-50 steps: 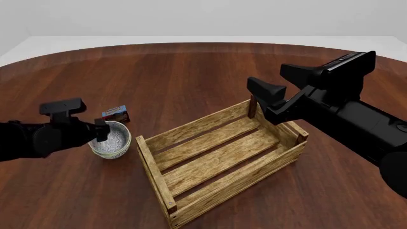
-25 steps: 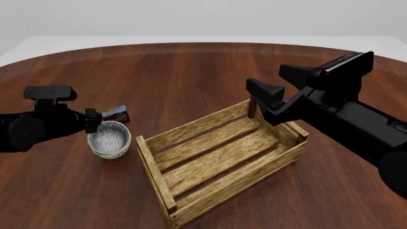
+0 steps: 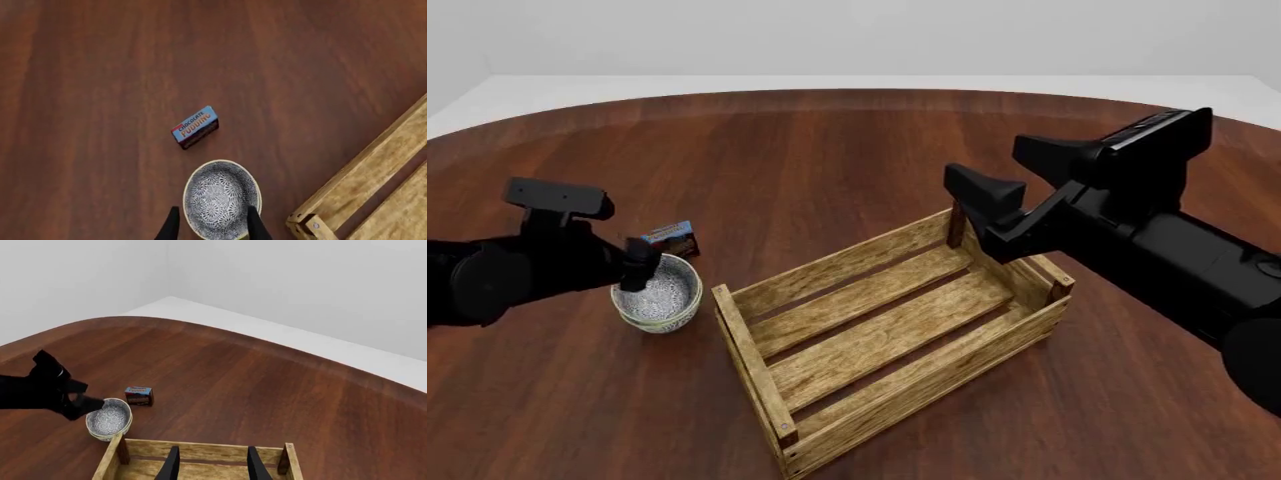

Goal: Stack the right bowl on the left bowl and place them in the tray.

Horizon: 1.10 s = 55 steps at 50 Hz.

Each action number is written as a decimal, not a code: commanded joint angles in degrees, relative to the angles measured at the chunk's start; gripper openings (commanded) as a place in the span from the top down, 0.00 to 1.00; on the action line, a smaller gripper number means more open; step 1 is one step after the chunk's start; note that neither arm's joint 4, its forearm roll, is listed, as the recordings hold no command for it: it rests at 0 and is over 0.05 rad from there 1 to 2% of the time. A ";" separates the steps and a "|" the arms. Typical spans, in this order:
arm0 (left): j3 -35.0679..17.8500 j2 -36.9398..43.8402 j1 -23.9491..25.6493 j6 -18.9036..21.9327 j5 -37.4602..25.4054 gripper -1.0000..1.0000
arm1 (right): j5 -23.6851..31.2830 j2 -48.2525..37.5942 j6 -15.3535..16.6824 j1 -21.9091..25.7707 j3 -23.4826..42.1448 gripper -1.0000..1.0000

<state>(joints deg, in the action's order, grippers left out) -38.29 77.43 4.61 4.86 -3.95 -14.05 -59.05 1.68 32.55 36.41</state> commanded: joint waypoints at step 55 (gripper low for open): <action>0.63 15.53 5.61 1.24 9.44 0.00 | 0.03 -0.19 0.19 0.04 0.05 0.00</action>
<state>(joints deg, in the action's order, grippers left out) -37.66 90.81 9.53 6.85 4.33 -14.07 -59.36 1.86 32.59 36.49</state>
